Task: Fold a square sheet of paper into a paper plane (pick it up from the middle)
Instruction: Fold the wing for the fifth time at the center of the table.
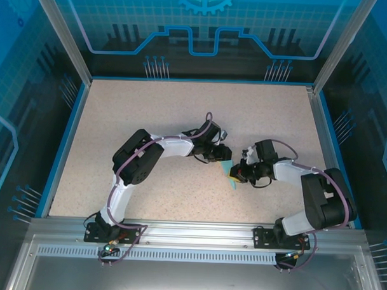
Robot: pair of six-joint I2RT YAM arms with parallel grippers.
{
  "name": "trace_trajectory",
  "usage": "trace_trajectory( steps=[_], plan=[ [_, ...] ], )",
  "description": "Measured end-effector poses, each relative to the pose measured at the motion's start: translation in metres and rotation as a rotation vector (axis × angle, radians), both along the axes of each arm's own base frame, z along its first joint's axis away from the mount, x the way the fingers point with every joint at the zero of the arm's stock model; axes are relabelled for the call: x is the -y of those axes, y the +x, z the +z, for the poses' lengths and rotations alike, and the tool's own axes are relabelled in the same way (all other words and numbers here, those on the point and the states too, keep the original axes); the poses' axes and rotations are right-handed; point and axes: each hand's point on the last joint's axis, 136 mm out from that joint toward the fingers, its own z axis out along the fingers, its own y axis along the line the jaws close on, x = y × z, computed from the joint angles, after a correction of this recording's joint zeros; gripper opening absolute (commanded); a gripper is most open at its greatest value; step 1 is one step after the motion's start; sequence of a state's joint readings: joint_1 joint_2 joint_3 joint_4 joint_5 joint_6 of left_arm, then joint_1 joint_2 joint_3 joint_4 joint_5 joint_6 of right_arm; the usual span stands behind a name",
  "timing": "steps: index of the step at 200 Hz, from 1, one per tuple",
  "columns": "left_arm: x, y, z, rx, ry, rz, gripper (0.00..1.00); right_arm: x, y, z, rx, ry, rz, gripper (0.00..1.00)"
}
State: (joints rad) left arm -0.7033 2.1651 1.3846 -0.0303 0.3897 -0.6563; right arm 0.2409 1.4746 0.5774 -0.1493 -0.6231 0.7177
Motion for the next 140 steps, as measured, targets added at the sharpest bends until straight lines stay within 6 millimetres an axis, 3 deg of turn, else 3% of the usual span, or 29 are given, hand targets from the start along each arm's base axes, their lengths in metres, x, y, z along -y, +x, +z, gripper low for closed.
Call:
trace_trajectory(
  steps=[15,33,57,140],
  plan=[
    [0.000,0.000,0.000,0.000,0.000,0.000,0.30,-0.002,0.009,0.001,0.007,-0.004,-0.002,0.03],
    [0.000,0.000,-0.001,-0.001,0.001,0.000,0.29,-0.001,0.013,-0.010,-0.029,-0.023,-0.005,0.04],
    [-0.001,0.000,-0.002,-0.003,0.007,0.003,0.28,0.001,0.007,-0.028,-0.089,-0.042,-0.003,0.03],
    [-0.002,0.003,-0.005,-0.041,0.012,0.048,0.26,0.007,-0.016,-0.030,-0.025,-0.041,0.017,0.07]
  ],
)
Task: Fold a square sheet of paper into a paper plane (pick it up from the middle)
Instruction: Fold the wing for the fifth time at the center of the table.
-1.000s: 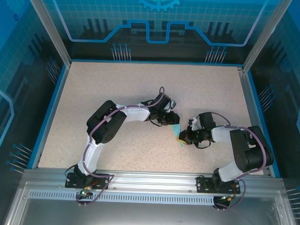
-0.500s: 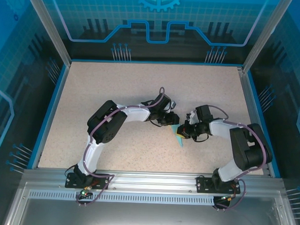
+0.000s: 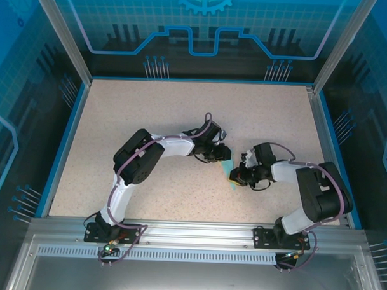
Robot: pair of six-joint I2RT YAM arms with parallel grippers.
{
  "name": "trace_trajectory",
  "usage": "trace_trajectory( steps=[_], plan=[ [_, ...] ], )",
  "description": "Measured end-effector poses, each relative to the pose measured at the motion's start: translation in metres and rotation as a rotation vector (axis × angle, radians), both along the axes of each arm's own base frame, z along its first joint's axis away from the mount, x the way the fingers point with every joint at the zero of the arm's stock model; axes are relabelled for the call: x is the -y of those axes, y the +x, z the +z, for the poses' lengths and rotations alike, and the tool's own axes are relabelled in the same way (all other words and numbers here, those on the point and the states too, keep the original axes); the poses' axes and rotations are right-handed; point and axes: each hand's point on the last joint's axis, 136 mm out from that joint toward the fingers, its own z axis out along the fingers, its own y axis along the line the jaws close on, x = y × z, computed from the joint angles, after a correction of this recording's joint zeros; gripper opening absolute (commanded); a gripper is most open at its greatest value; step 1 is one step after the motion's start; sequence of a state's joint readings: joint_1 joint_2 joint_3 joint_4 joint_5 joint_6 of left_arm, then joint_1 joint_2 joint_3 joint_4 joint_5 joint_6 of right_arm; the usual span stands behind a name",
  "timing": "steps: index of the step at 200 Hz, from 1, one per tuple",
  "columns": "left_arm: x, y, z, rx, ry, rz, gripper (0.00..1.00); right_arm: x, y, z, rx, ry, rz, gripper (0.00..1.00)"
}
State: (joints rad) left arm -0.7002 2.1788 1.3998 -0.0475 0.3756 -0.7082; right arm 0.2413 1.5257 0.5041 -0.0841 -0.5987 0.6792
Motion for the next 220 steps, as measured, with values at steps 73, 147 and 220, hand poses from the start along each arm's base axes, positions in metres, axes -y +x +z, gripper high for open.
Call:
trace_trajectory(
  steps=[73,147,220],
  plan=[
    [0.000,0.000,0.000,-0.004,-0.002,-0.003,0.27,0.014,-0.030,0.000,0.005,-0.045,-0.018,0.09],
    [0.001,-0.001,0.000,-0.013,-0.010,-0.009,0.27,0.024,-0.046,0.018,0.007,-0.123,-0.037,0.08],
    [0.002,-0.001,0.001,-0.021,-0.017,-0.016,0.27,-0.001,-0.015,0.023,0.030,-0.052,-0.008,0.04]
  ],
)
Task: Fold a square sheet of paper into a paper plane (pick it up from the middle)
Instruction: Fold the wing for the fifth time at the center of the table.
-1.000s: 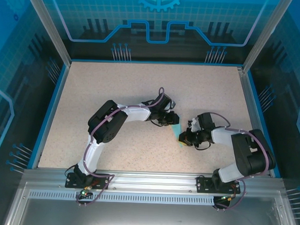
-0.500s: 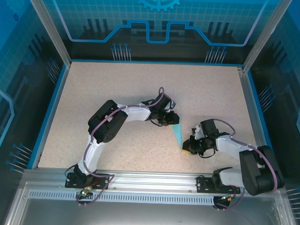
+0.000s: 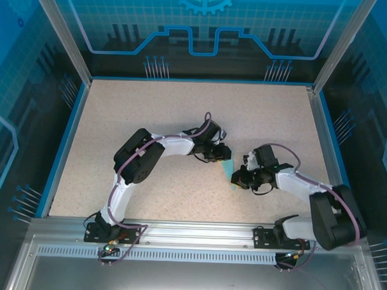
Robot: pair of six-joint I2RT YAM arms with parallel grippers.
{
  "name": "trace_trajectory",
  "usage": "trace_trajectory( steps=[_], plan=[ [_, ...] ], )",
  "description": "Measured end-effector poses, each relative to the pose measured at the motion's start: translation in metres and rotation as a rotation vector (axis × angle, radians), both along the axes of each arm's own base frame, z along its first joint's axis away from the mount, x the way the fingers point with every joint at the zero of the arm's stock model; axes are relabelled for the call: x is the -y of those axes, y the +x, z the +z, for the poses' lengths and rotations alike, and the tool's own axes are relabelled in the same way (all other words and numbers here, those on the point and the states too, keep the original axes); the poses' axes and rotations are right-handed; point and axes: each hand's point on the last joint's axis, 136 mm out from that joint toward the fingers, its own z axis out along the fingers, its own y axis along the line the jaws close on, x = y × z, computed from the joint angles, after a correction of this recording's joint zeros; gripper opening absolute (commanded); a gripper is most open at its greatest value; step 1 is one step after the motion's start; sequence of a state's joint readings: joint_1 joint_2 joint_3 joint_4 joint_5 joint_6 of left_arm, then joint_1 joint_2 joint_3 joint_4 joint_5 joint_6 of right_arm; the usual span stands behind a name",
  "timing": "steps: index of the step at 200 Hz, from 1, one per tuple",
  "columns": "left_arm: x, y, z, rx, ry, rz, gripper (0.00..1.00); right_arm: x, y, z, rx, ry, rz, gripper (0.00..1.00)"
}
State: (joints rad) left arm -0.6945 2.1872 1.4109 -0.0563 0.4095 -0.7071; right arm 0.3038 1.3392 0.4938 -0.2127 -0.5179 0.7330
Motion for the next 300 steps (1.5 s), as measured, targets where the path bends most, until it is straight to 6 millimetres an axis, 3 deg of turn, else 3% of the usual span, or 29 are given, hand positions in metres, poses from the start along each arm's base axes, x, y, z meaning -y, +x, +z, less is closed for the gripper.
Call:
trace_trajectory(
  steps=[38,95,132,164,202,230,266,300],
  plan=[
    [0.000,0.000,0.000,-0.003,0.004,-0.001,0.27,0.003,-0.009,-0.023,-0.048,-0.028,0.006,0.01],
    [0.000,0.000,-0.001,-0.004,0.006,-0.002,0.27,0.006,-0.016,-0.023,0.009,-0.009,0.010,0.04],
    [0.001,0.000,0.000,-0.006,0.001,-0.002,0.27,0.018,-0.027,-0.015,-0.016,0.003,-0.032,0.11],
    [0.001,0.000,0.000,-0.009,-0.002,-0.003,0.28,0.015,-0.014,0.010,0.046,0.050,-0.047,0.17],
    [0.001,0.000,0.000,-0.008,-0.002,-0.003,0.28,0.001,0.020,0.031,0.076,0.093,-0.040,0.08],
    [0.001,0.000,0.000,-0.008,-0.002,-0.003,0.28,-0.005,0.031,0.012,0.007,0.091,-0.025,0.06],
    [0.000,0.000,0.000,-0.008,-0.002,-0.002,0.28,0.000,0.013,-0.021,-0.096,0.056,-0.011,0.07],
    [0.000,0.000,0.000,-0.008,-0.001,-0.002,0.28,0.001,0.007,-0.023,-0.049,0.062,0.007,0.07]
  ],
)
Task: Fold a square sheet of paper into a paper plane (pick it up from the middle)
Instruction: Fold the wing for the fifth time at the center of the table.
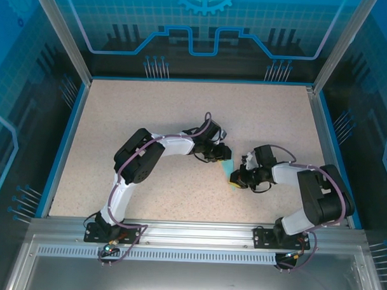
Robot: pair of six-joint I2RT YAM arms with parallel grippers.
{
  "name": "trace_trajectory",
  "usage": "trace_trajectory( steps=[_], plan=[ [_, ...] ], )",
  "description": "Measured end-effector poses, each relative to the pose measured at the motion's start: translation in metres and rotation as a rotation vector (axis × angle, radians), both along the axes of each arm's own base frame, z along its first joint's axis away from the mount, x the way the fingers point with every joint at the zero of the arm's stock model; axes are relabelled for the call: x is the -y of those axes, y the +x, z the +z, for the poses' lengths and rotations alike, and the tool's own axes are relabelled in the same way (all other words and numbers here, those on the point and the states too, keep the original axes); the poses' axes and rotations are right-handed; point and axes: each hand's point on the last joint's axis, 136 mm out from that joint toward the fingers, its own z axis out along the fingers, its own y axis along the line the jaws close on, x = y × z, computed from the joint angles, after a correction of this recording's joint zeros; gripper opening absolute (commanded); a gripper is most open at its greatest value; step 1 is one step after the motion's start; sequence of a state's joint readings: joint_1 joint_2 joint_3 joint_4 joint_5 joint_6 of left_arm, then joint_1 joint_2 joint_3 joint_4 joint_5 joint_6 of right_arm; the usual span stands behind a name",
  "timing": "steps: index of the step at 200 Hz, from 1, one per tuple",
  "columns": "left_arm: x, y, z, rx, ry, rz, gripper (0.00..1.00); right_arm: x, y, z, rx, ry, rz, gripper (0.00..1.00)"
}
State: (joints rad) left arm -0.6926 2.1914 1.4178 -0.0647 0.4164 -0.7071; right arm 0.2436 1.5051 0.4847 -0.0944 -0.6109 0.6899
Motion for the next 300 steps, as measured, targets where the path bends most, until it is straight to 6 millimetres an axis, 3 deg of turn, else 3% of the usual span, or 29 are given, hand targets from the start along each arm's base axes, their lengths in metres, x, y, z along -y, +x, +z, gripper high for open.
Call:
trace_trajectory(
  steps=[51,91,133,159,190,216,257,300],
  plan=[
    [0.000,0.000,0.001,-0.001,0.003,-0.002,0.30,0.005,-0.020,0.001,0.022,0.002,0.016,0.09],
    [0.001,0.000,0.002,0.002,0.017,-0.004,0.33,0.012,-0.034,0.014,0.029,-0.028,0.021,0.11],
    [0.001,0.002,0.005,0.018,0.046,-0.010,0.40,0.025,-0.025,0.029,0.107,-0.092,-0.012,0.17],
    [-0.002,0.004,0.007,0.034,0.102,-0.005,0.53,0.031,-0.017,0.036,0.146,-0.125,-0.022,0.36],
    [-0.011,0.004,0.016,0.061,0.193,0.023,0.65,0.038,-0.017,0.042,0.184,-0.164,-0.033,0.47],
    [-0.024,0.003,0.036,0.099,0.290,0.065,0.75,0.046,-0.015,0.053,0.243,-0.190,-0.062,0.55],
    [-0.025,-0.006,0.074,0.181,0.421,0.117,0.79,0.056,-0.016,0.051,0.253,-0.211,-0.103,0.56],
    [-0.027,-0.023,0.070,0.164,0.521,0.136,0.79,0.055,-0.016,0.048,0.239,-0.203,-0.106,0.58]
  ],
)
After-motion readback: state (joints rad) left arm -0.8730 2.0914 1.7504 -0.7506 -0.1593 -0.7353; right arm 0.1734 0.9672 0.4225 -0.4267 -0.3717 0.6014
